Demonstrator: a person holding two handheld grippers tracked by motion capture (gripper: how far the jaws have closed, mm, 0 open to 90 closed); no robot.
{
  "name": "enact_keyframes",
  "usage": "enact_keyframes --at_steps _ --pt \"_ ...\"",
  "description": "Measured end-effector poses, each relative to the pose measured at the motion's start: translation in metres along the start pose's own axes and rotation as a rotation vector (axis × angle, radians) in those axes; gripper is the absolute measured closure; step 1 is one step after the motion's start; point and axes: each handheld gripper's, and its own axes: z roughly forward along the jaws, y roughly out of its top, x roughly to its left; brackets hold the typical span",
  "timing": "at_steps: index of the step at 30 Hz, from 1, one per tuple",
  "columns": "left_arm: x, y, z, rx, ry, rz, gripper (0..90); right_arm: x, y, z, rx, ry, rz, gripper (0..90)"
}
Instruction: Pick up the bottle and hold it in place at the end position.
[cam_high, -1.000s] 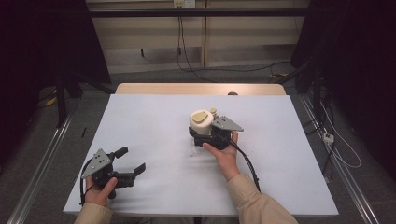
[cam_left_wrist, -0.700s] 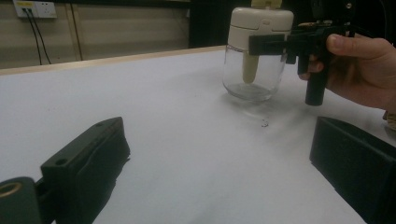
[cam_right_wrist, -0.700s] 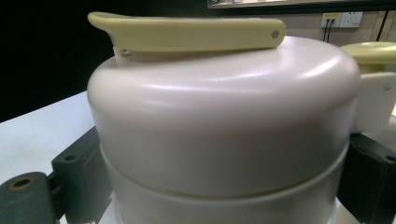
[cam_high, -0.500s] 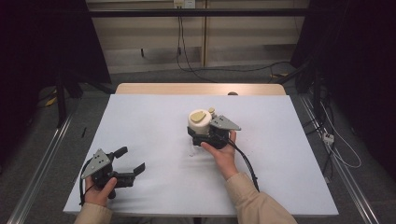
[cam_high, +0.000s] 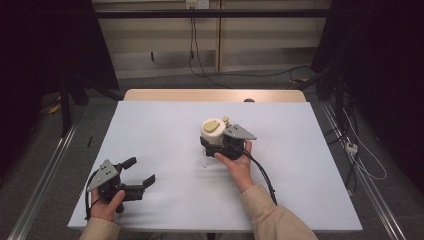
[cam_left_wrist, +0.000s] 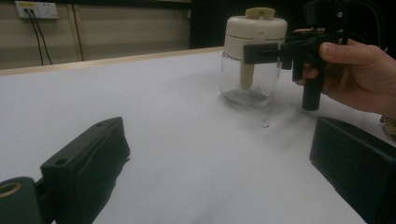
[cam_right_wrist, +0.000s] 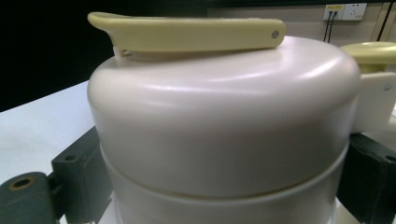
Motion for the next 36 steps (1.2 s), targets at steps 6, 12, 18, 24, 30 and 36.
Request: enact_keyframes --at_steps 6,12,18,24,30,36 --pt "0.0001 0.0 0.0001 -0.001 0.0 -0.002 3.8 0.0019 -0.0012 0.0013 0.007 0.002 -0.007 6.8" --pt "-0.0002 -0.0001 0.0012 0.0 -0.001 -0.002 3.8 0.0033 -0.002 0.0027 0.013 0.0 -0.012 6.8" --pt "0.0 -0.0001 0.0003 -0.001 0.002 -0.004 3.8 0.0013 -0.0013 0.0044 0.006 -0.007 -0.009 6.8" --pt "0.0001 -0.0001 0.0005 0.002 0.002 0.001 3.8 0.0004 -0.0025 0.0048 0.013 -0.006 -0.011 6.8" --pt "0.0002 -0.0002 0.0004 0.0 0.001 -0.003 3.8 0.0006 -0.0025 0.0047 0.015 -0.004 -0.009 6.8" --pt "0.0 0.0001 0.0 0.0 0.001 0.001 3.8 0.0009 -0.0029 0.0039 0.019 -0.004 -0.012 6.7"
